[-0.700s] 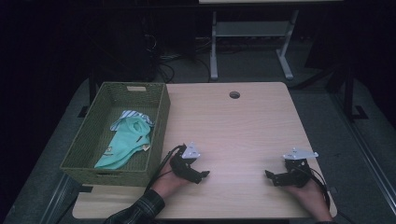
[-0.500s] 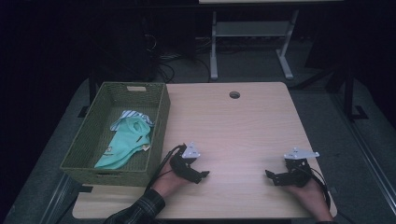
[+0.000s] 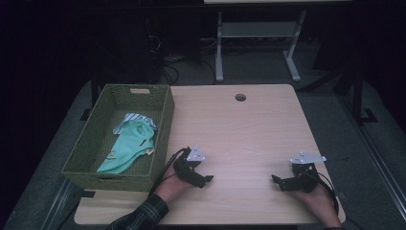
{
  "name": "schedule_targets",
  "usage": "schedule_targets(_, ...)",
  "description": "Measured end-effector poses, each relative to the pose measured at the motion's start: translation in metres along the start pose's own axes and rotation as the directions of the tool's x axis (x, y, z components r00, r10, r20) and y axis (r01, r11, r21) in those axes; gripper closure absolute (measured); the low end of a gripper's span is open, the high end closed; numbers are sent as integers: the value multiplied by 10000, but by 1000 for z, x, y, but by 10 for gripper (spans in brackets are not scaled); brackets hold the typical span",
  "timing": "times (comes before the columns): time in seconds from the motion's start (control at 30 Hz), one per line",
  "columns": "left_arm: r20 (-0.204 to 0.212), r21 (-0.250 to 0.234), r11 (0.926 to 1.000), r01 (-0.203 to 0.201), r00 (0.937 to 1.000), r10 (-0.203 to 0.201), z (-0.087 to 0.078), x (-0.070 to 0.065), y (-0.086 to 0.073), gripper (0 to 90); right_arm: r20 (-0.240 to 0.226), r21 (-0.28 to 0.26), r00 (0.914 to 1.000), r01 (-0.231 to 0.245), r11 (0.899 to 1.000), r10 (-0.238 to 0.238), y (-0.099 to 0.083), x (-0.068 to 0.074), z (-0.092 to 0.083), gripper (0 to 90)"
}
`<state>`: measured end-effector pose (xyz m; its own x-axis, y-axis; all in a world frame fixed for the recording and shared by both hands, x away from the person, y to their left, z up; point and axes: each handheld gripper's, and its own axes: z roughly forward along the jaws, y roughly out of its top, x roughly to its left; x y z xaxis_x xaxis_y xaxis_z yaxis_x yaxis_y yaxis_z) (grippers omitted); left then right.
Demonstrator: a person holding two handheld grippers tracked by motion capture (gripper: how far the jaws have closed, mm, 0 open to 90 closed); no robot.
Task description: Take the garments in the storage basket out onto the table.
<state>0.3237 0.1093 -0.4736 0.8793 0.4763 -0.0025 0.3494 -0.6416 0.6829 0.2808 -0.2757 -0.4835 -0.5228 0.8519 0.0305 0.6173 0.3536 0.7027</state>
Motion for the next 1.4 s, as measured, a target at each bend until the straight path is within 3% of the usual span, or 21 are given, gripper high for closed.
schedule_targets(1.4, 299, -251, 9984, 508, 9983, -500, -16, 7, 13, 136, 2, 9, 10000, 21, 10000, -21, 0, 0, 0, 13)
